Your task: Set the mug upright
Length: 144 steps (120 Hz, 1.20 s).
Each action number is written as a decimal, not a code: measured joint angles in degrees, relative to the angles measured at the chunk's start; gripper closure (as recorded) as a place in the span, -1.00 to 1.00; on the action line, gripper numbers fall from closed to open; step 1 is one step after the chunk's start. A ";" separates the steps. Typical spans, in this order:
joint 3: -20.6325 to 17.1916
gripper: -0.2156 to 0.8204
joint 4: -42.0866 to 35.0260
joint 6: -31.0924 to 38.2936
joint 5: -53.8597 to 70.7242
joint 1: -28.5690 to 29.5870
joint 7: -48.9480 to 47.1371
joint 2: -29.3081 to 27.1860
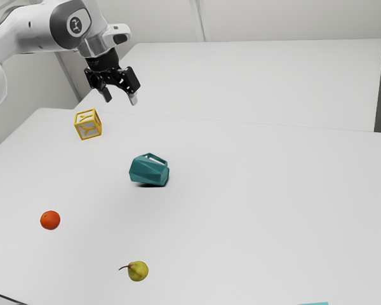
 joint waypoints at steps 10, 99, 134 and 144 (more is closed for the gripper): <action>0.00 -0.58 0.00 0.06 -0.02 0.00 0.04 0.05; 7.78 -0.58 -0.04 -1.82 -28.54 9.80 9.63 10.22; 11.19 -0.58 -5.03 -1.96 -43.09 12.02 19.98 18.44; 11.42 -0.58 -6.77 -1.89 -45.36 12.03 22.16 19.42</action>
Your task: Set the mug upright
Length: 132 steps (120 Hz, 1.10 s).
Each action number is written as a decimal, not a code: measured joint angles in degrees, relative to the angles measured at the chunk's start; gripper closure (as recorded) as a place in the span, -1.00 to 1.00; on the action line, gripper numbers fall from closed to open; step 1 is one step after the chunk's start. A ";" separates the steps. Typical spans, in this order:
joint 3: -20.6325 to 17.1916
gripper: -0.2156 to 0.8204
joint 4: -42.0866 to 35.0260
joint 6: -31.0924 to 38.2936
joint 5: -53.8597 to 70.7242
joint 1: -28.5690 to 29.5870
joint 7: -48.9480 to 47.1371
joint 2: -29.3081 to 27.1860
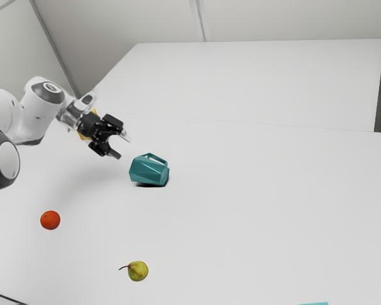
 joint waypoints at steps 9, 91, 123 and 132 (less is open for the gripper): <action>0.20 -0.58 -1.19 0.49 -1.71 0.01 1.95 0.58; 0.05 0.37 -6.53 2.59 -13.41 -0.69 14.02 3.20; -0.16 0.81 -6.50 2.50 -13.63 -0.92 16.24 2.42; -0.17 0.86 -6.59 2.42 -13.45 -0.95 16.71 1.47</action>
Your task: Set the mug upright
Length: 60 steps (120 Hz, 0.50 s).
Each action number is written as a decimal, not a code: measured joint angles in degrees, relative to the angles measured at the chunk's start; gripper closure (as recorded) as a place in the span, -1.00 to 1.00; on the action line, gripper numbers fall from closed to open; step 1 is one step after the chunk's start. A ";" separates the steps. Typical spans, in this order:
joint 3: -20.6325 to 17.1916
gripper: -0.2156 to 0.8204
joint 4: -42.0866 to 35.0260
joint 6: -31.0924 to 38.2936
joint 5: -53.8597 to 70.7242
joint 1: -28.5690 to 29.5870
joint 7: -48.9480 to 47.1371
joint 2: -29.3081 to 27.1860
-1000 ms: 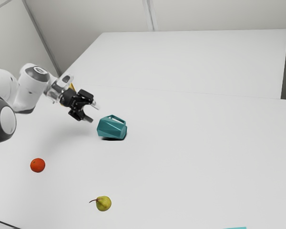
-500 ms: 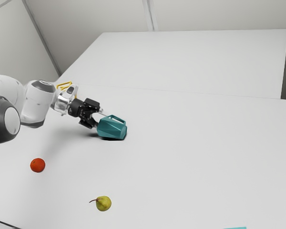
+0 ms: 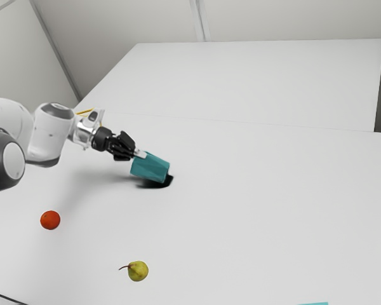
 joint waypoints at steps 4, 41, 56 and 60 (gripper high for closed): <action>0.00 0.87 -0.12 -0.05 0.13 -0.01 0.17 -0.76; -0.99 0.93 -0.68 2.99 19.00 -5.89 -4.22 -12.77; -4.31 0.93 -0.31 6.77 35.29 -8.29 -9.19 -16.03; -5.11 0.93 -0.29 7.64 38.85 -8.63 -10.58 -16.39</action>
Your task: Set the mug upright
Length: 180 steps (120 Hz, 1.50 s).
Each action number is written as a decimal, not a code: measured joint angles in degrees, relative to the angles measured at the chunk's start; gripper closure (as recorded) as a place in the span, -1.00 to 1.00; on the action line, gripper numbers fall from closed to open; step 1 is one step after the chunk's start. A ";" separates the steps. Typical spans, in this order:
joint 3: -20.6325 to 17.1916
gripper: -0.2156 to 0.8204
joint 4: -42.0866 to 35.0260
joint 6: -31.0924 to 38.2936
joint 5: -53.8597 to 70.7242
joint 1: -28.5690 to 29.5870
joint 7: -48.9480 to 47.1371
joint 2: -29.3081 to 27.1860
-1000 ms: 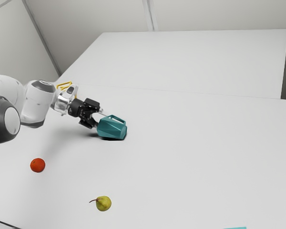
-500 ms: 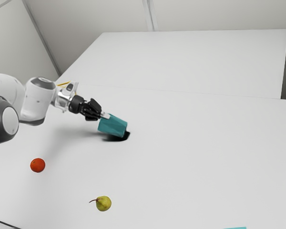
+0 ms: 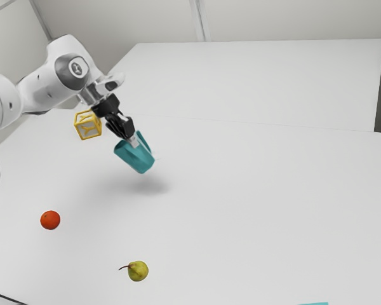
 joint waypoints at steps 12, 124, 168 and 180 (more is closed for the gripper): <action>-2.38 0.93 -0.04 2.58 8.68 -0.30 -4.07 -0.54; -5.19 0.09 -5.07 15.35 21.76 -0.96 -25.44 5.25; -6.15 -0.46 3.58 5.13 19.53 -0.78 -27.81 -3.46; -6.14 -0.51 7.31 0.89 19.34 -0.80 -27.82 -4.72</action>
